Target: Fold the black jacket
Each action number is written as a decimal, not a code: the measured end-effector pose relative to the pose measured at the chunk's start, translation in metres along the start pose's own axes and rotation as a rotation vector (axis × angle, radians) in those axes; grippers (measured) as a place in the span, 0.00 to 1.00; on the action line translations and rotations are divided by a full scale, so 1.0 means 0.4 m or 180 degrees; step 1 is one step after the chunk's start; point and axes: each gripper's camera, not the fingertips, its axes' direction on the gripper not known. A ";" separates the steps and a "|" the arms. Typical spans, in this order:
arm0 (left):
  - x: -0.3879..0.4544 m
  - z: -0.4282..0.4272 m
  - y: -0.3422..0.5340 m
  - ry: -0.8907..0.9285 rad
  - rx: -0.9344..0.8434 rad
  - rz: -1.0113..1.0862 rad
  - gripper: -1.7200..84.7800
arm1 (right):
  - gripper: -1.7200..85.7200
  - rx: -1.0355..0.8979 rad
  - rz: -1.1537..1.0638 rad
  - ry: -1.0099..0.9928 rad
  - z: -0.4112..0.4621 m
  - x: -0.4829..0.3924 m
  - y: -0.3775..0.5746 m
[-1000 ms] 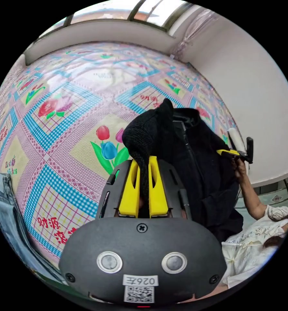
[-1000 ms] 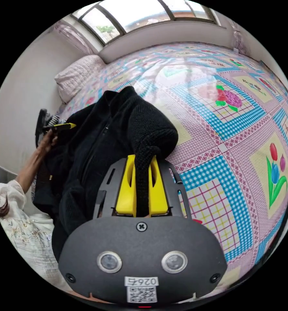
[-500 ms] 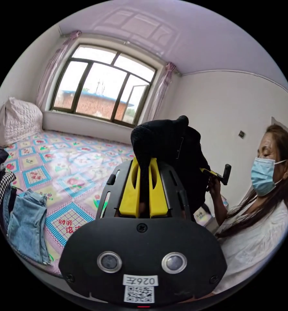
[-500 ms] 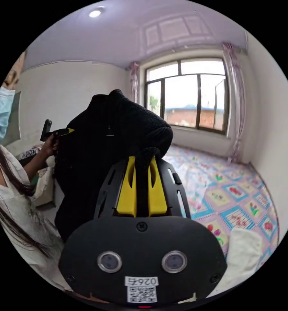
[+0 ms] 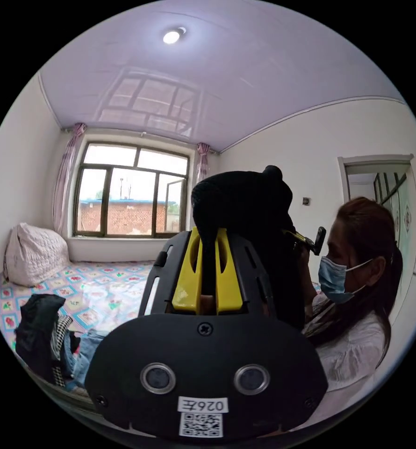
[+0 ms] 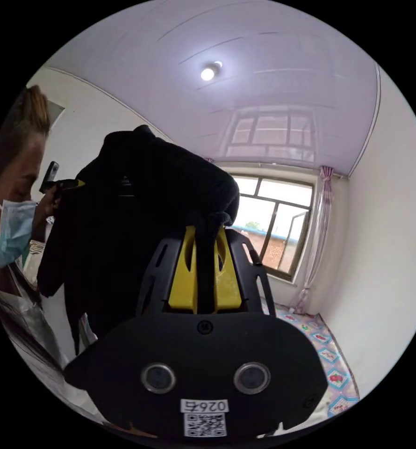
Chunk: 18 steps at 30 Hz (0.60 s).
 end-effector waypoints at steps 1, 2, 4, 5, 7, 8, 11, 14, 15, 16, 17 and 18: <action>0.024 -0.045 -0.015 0.0018 0.0066 0.0095 0.06 | 0.03 0.0056 -0.0044 0.0093 -0.043 -0.037 -0.039; 0.035 -0.065 -0.022 0.0021 0.0095 0.0144 0.06 | 0.03 0.0108 -0.0110 0.0189 -0.084 -0.076 -0.077; 0.072 -0.133 -0.047 -0.0007 0.0184 0.0313 0.06 | 0.03 0.0172 -0.0204 0.0338 -0.141 -0.132 -0.128; 0.079 -0.147 -0.053 -0.0013 0.0199 0.0340 0.06 | 0.03 0.0205 -0.0274 0.0435 -0.174 -0.168 -0.157; 0.096 -0.185 -0.075 -0.0030 0.0232 0.0402 0.06 | 0.03 0.0240 -0.0374 0.0588 -0.213 -0.220 -0.193; 0.097 -0.189 -0.081 -0.0031 0.0227 0.0405 0.06 | 0.03 0.0233 -0.0456 0.0698 -0.230 -0.252 -0.213; 0.090 -0.181 -0.109 -0.0012 0.0167 0.0396 0.06 | 0.03 0.0147 -0.0586 0.0926 -0.243 -0.306 -0.249; 0.052 -0.117 -0.129 0.0060 0.0057 0.0281 0.06 | 0.03 -0.0007 -0.0614 0.1028 -0.218 -0.313 -0.260; 0.030 -0.078 -0.132 0.0101 0.0013 0.0212 0.06 | 0.03 -0.0038 -0.0607 0.1031 -0.210 -0.309 -0.259; 0.005 -0.033 -0.132 0.0154 -0.0036 0.0122 0.06 | 0.03 -0.0100 -0.0585 0.1022 -0.193 -0.297 -0.251; -0.008 -0.009 -0.131 0.0185 -0.0067 0.0071 0.06 | 0.03 -0.0150 -0.0550 0.0997 -0.175 -0.281 -0.237; -0.036 0.044 -0.127 0.0252 -0.0144 -0.0041 0.06 | 0.03 -0.0174 -0.0531 0.0982 -0.165 -0.273 -0.228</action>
